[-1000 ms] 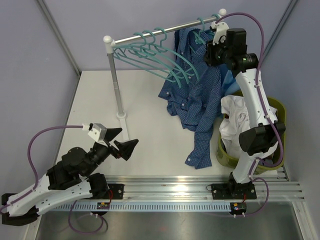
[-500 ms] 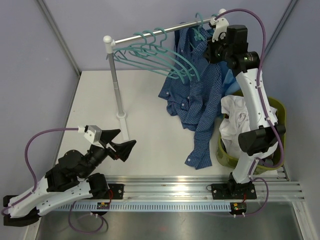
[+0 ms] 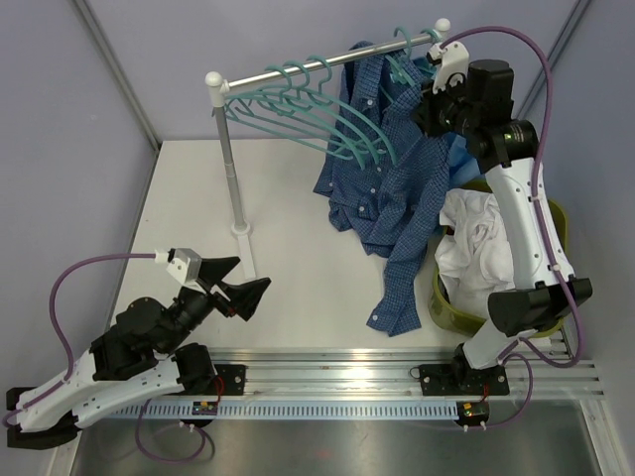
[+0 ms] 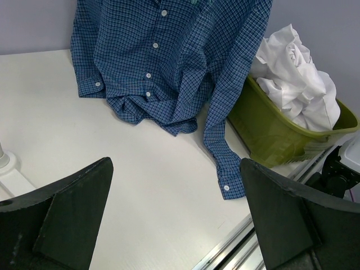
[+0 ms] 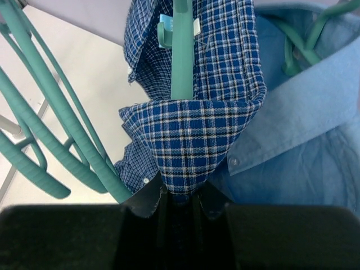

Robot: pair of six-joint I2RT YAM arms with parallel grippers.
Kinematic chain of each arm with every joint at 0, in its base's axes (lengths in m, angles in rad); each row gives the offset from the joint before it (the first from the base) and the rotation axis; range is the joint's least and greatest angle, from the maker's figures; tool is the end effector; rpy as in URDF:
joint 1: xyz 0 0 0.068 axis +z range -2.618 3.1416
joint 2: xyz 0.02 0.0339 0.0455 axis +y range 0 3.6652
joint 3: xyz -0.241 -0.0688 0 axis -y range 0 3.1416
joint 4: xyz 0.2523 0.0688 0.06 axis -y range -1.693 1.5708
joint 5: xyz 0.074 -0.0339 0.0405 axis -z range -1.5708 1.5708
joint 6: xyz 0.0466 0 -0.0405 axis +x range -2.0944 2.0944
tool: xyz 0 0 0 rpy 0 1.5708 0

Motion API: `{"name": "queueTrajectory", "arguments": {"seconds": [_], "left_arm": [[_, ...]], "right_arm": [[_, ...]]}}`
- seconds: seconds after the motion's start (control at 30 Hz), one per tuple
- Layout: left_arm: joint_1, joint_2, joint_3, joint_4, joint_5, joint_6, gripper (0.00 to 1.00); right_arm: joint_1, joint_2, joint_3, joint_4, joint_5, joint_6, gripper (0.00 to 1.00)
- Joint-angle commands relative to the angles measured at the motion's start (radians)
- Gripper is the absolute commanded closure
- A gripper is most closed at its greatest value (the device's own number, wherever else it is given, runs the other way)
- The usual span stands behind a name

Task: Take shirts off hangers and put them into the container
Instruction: 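Grab a hanger with a shirt on it with the right arm, then take shirts off hangers and put them into the container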

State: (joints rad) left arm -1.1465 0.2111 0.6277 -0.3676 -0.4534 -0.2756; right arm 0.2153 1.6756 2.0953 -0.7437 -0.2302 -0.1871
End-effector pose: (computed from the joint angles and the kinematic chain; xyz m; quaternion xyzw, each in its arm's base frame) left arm 0.0625 -0.0887 0.3266 0.1358 0.6779 -0.3431 0.6358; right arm 0.3536 0.0882 0.4728 -0.2269 0.7769 0.1014 0.5786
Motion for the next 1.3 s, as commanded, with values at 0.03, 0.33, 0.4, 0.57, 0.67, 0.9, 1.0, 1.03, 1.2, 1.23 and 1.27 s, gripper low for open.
{"name": "queueTrajectory", "arguments": {"seconds": [0.03,0.33,0.4,0.57,0.67,0.9,1.0,1.03,1.2,1.23,1.27], "left_arm": [[-0.004,-0.006,0.000,0.047,-0.010,-0.024,0.01],[-0.004,0.004,-0.005,0.055,-0.004,-0.028,0.01],[-0.004,0.002,-0.008,0.052,-0.002,-0.031,0.01],[-0.004,-0.003,-0.017,0.041,-0.002,-0.045,0.01],[-0.004,-0.003,-0.020,0.044,-0.001,-0.047,0.01],[-0.002,0.027,-0.019,0.073,0.010,-0.043,0.01],[-0.004,0.057,-0.025,0.096,0.022,-0.042,0.01],[-0.002,0.069,-0.028,0.104,0.025,-0.043,0.01],[-0.002,0.204,-0.022,0.168,0.067,-0.054,0.01],[-0.002,0.226,-0.020,0.180,0.071,-0.065,0.01],[-0.004,0.244,-0.022,0.193,0.074,-0.074,0.01]], "right_arm": [[0.004,-0.138,-0.122,0.113,-0.018,-0.051,1.00],[-0.017,-0.296,-0.440,0.168,-0.030,-0.023,1.00],[-0.040,-0.321,-0.497,0.164,-0.049,-0.009,1.00],[-0.076,-0.434,-0.719,0.162,-0.138,0.049,1.00],[-0.082,-0.546,-0.855,0.204,-0.153,0.069,1.00],[-0.086,-0.678,-1.003,0.089,-0.241,-0.013,1.00],[-0.086,-0.720,-1.041,0.003,-0.238,-0.104,1.00],[-0.086,-0.740,-1.052,-0.041,-0.251,-0.127,1.00],[-0.086,-0.780,-1.054,-0.178,-0.282,-0.320,1.00],[-0.086,-0.784,-1.049,-0.231,-0.299,-0.365,1.00],[-0.085,-0.786,-1.046,-0.255,-0.313,-0.409,1.00]]}}
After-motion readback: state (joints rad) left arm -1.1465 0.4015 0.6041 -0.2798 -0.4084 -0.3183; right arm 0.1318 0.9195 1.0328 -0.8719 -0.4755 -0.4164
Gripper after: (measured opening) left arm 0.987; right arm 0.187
